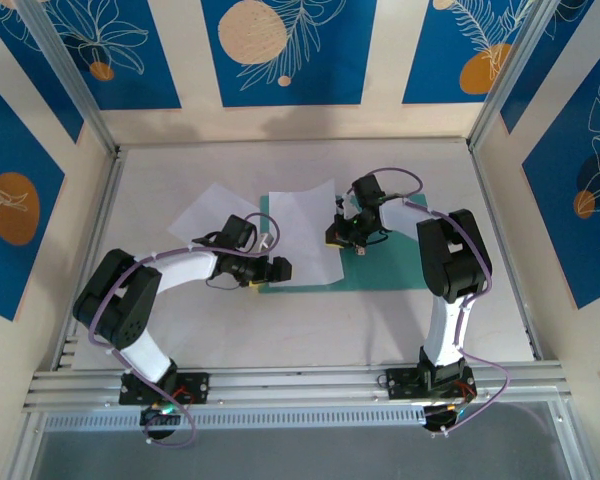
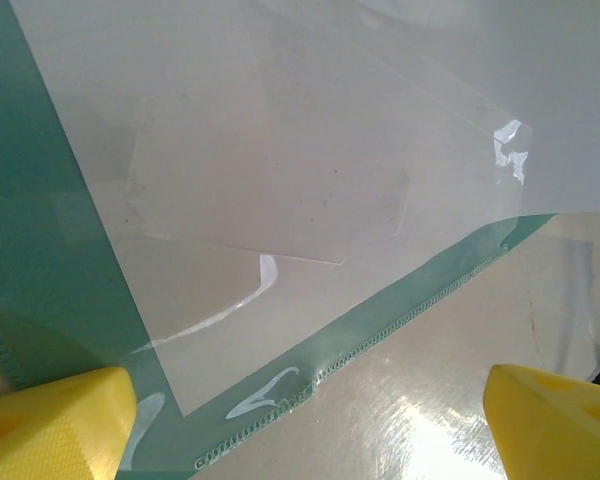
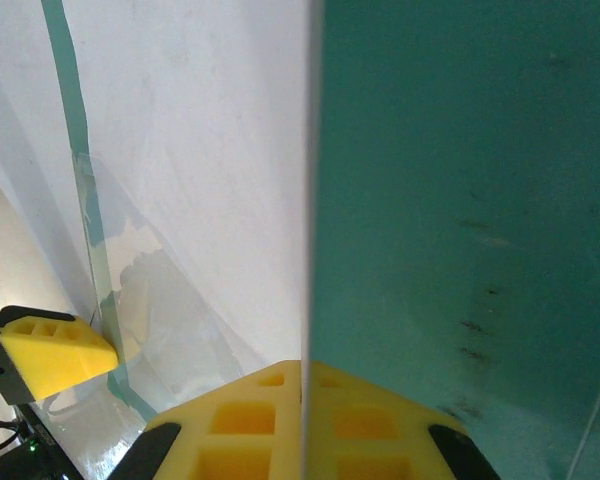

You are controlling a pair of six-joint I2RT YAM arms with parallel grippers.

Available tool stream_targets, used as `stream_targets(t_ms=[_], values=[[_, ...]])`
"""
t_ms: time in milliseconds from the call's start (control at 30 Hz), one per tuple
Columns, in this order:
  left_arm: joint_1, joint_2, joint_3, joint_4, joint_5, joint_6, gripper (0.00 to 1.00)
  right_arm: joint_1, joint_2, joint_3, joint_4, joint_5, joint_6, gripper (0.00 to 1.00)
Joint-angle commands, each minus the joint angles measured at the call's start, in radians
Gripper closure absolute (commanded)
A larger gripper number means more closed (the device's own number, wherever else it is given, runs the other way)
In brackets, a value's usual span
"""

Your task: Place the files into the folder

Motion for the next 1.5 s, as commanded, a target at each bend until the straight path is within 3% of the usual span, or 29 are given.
stream_targets(t_ms=[0,433,567,767,1133,1467], values=[[0.013,0.013,-0.001,-0.028,0.007,0.019,0.09,0.008,0.014,0.003,-0.017,-0.045,-0.021,0.95],[0.012,-0.055,0.013,-0.085,-0.024,0.029,0.06,0.02,0.032,0.016,-0.018,-0.039,0.009,0.95],[-0.003,-0.105,0.039,-0.177,-0.129,0.052,0.07,0.026,0.024,0.012,-0.011,-0.032,0.021,0.95],[-0.012,-0.154,0.032,-0.237,-0.197,0.029,0.1,0.03,0.019,-0.001,0.006,-0.035,0.04,0.95],[-0.029,-0.136,-0.034,-0.144,-0.127,-0.035,0.17,0.03,0.006,-0.022,0.018,-0.033,0.074,0.95],[-0.036,-0.124,-0.023,-0.178,-0.175,-0.017,0.3,0.005,-0.029,-0.05,0.017,-0.014,0.066,0.95]])
